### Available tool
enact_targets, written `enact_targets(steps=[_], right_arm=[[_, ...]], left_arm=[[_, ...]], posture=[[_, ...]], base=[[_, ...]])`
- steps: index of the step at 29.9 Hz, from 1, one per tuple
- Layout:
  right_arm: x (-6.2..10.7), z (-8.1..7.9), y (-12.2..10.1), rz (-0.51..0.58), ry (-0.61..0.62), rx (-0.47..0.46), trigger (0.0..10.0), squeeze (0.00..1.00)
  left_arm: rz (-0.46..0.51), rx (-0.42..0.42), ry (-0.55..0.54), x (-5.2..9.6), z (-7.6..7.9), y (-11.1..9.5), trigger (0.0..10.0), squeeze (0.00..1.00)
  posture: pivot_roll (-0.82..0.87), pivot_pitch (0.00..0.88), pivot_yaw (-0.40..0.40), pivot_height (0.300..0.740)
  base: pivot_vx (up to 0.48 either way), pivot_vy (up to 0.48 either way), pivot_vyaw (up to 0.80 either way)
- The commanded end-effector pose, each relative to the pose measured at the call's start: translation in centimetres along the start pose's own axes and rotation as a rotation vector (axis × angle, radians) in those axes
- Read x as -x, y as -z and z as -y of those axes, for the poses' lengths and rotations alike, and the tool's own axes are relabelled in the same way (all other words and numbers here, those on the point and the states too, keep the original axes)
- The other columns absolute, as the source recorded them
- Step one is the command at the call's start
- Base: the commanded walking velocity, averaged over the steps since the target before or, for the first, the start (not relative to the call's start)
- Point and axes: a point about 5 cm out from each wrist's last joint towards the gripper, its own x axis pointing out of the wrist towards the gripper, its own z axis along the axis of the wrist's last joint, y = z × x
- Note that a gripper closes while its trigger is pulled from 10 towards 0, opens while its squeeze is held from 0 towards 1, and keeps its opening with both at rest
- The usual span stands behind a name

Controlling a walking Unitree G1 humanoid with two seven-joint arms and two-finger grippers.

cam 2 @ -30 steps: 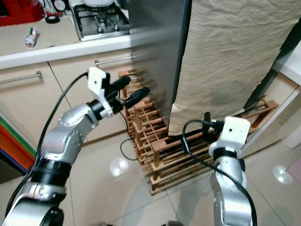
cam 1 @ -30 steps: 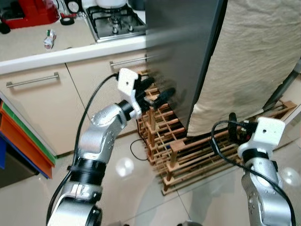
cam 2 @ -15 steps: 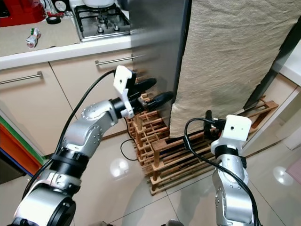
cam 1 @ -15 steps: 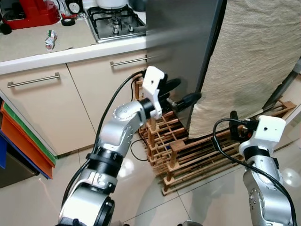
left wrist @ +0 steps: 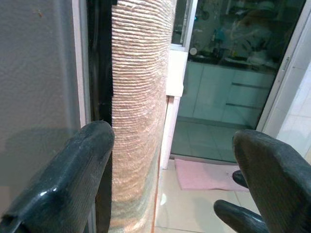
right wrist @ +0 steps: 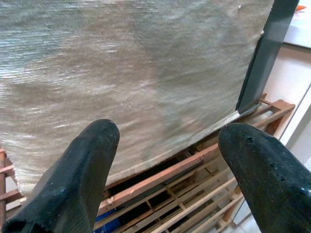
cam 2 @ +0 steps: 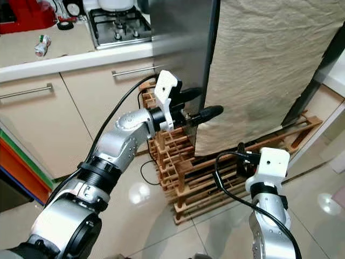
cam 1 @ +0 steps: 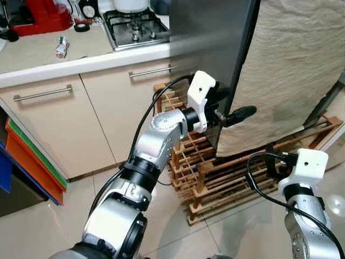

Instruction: Restocking fridge

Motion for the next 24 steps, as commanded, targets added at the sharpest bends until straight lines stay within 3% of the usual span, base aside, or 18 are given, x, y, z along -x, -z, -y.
enact_targets(steps=[1,15,24], right_arm=[[0.3,0.0,-0.3,0.019,-0.009,-0.006,10.0,0.0],[0.5,-0.2,-0.2,0.006,-0.023,-0.001,10.0,0.0],[0.8,-0.5,-0.2,0.003,-0.024,-0.006,10.0,0.0]], left_arm=[[0.005,-0.012,-0.02,-0.3,-0.3,-0.3,10.0,0.0],[-0.029,0.033,-0.059,-1.3,-0.1,1.0,10.0,0.0],[-0.031,0.044,-0.009,-2.0,0.8,1.2,10.0,0.0]], posture=[[-0.22,0.0,0.042,0.732],[-0.22,0.0,0.045,0.732],[-0.22,0.0,0.05,0.732]], base=[[0.0,0.0,0.0],[0.0,0.0,0.0],[0.0,0.0,0.0]])
